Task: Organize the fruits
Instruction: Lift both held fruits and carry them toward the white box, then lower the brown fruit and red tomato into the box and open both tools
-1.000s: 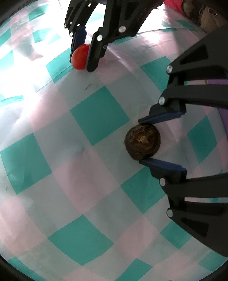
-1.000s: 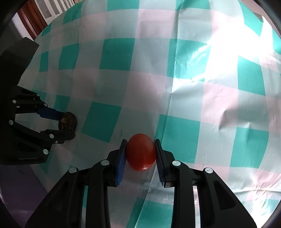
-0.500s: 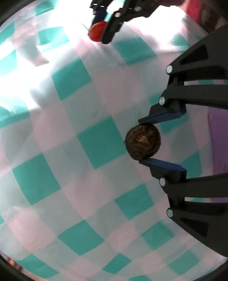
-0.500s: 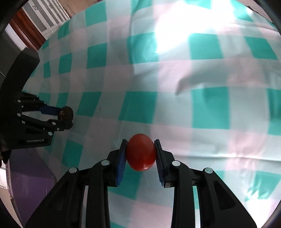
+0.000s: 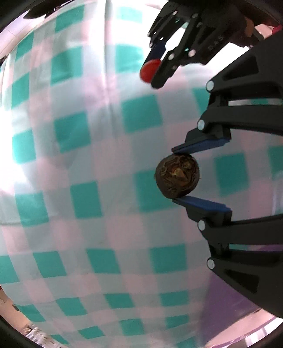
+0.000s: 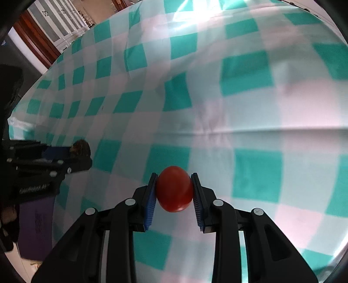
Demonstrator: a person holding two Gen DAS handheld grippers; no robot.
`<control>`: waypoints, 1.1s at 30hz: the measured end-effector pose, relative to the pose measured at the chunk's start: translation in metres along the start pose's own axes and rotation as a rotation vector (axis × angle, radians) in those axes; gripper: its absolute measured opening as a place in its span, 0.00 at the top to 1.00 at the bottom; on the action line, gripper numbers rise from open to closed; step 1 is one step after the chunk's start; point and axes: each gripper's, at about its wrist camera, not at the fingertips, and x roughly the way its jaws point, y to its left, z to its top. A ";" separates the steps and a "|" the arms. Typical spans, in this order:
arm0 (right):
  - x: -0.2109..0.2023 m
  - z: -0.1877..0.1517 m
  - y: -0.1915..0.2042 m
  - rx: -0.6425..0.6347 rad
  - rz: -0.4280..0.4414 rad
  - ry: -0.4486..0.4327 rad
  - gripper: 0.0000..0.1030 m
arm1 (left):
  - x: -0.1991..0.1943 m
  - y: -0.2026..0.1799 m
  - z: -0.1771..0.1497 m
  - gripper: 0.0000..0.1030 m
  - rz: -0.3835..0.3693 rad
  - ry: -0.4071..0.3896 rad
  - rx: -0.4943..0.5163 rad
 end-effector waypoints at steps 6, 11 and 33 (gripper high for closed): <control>-0.027 -0.027 -0.008 -0.029 0.023 -0.020 0.71 | -0.011 -0.029 -0.056 0.62 -0.005 0.035 0.019; -0.044 -0.055 -0.007 -0.080 0.048 -0.002 0.71 | -0.017 -0.040 -0.114 0.62 -0.014 0.063 0.034; -0.069 -0.031 0.178 -0.431 0.238 0.044 0.71 | -0.109 0.115 -0.252 0.61 0.019 -0.358 -0.359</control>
